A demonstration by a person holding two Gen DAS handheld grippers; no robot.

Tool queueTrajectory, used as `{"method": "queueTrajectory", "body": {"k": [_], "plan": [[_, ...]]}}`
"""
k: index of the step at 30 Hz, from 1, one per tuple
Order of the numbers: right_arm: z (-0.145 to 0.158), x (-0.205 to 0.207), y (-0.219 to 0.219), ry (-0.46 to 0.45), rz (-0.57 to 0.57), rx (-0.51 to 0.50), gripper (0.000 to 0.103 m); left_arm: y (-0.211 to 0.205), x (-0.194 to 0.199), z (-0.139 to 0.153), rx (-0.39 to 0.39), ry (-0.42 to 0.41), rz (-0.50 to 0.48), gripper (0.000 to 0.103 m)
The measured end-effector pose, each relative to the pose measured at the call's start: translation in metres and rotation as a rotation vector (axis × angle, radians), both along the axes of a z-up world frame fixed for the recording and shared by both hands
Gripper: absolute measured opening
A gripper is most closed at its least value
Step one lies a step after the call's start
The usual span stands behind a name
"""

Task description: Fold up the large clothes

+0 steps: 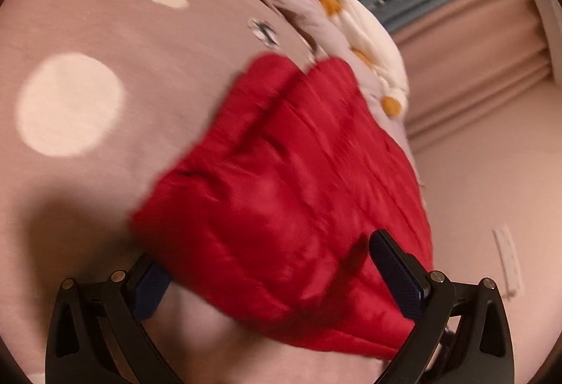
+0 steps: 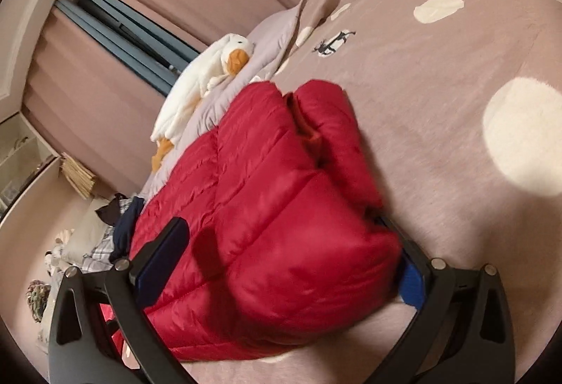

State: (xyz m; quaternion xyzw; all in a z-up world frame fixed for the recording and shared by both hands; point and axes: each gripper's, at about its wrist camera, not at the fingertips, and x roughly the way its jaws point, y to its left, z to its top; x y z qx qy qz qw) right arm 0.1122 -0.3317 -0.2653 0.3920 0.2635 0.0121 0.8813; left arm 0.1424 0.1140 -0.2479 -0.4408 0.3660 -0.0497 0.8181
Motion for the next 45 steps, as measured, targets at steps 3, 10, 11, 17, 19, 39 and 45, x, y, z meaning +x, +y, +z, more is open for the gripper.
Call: {"method": "queueTrajectory", "body": {"k": [3, 10, 11, 17, 19, 39, 45], "plan": [[-0.002, 0.006, 0.004, -0.011, 0.013, 0.056, 0.103, -0.003, 0.008, -0.004, -0.108, -0.041, -0.052, 0.102], [-0.025, 0.027, -0.004, -0.146, 0.149, 0.537, 0.103, 0.001, 0.037, -0.020, -0.425, -0.112, -0.148, 0.102], [-0.025, 0.031, -0.003, -0.135, 0.157, 0.539, 0.103, 0.000, 0.040, -0.019, -0.418, -0.108, -0.140, 0.102], [-0.013, 0.045, 0.022, -0.079, 0.220, 0.419, 0.103, -0.032, 0.059, -0.006, -0.198, -0.089, -0.149, 0.101], [-0.007, 0.051, 0.034, -0.055, 0.235, 0.330, 0.103, -0.047, 0.064, -0.002, -0.074, -0.063, -0.157, 0.098], [-0.009, 0.053, 0.068, -0.032, 0.221, 0.340, 0.034, -0.054, 0.049, 0.022, 0.122, -0.074, 0.114, 0.037], [0.011, 0.056, 0.093, -0.016, 0.272, 0.246, 0.034, -0.051, 0.018, 0.039, 0.264, -0.093, 0.163, 0.032]]}}
